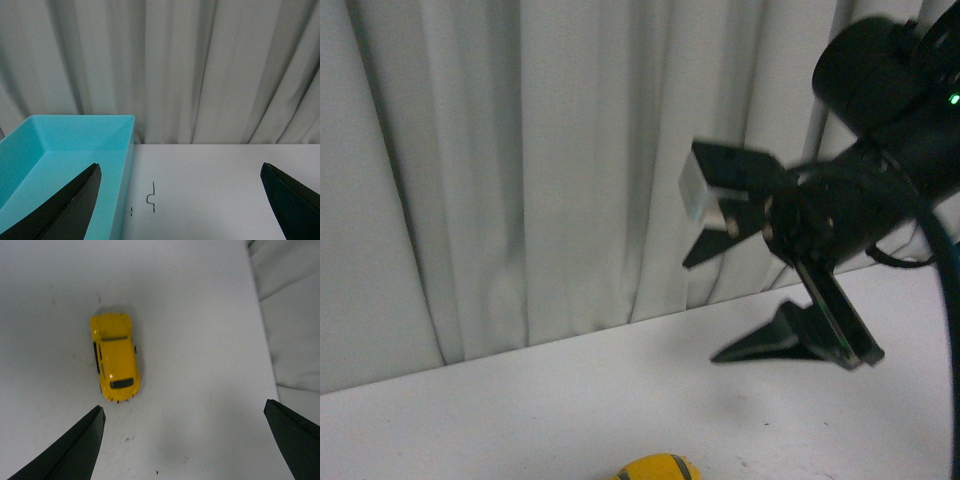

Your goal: Wind up and store yellow beetle toy

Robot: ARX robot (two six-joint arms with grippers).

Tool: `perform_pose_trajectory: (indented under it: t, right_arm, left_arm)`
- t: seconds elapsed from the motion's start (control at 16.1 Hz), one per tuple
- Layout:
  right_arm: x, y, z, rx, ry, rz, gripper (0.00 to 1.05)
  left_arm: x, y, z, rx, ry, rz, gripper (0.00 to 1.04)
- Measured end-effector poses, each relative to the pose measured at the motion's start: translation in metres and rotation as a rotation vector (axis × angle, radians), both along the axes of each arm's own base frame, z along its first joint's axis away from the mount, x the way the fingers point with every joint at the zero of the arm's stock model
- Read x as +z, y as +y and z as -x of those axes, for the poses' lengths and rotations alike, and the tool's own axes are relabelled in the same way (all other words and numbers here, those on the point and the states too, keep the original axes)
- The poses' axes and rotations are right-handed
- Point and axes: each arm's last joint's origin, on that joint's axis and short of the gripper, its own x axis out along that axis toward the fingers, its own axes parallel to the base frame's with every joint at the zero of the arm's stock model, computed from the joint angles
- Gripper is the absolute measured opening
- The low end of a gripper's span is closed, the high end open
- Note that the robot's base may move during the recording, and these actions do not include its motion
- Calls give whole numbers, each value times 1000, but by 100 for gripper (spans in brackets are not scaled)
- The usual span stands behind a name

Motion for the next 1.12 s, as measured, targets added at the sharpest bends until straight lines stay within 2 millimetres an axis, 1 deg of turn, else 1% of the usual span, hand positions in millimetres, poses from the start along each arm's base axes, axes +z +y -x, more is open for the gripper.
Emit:
perform_pose_trajectory:
  t: [0.06,0.19,0.25,0.44,0.56,0.68,0.87,0.99,1.12]
  right_arm:
    - [-16,4,-11,85,36,98,98]
    - [-26,13,-19,169,70,172,98]
    - [-32,20,-24,211,96,197,98]
    - [-51,38,-35,263,169,233,98]
    - [-58,43,-40,271,182,252,98]
    - [-72,53,-46,282,210,261,98]
    - [-92,71,-49,303,256,269,98]
    - [-97,82,-50,297,256,270,98]
    - [-104,87,-52,254,271,282,98]
  left_arm:
    - [0,0,0,0,0,0,98]
    - [0,0,0,0,0,0,98]
    - [0,0,0,0,0,0,98]
    - [0,0,0,0,0,0,98]
    - [0,0,0,0,0,0,98]
    - [0,0,0,0,0,0,98]
    - [0,0,0,0,0,0,98]
    - [0,0,0,0,0,0,98]
    - [0,0,0,0,0,0,98]
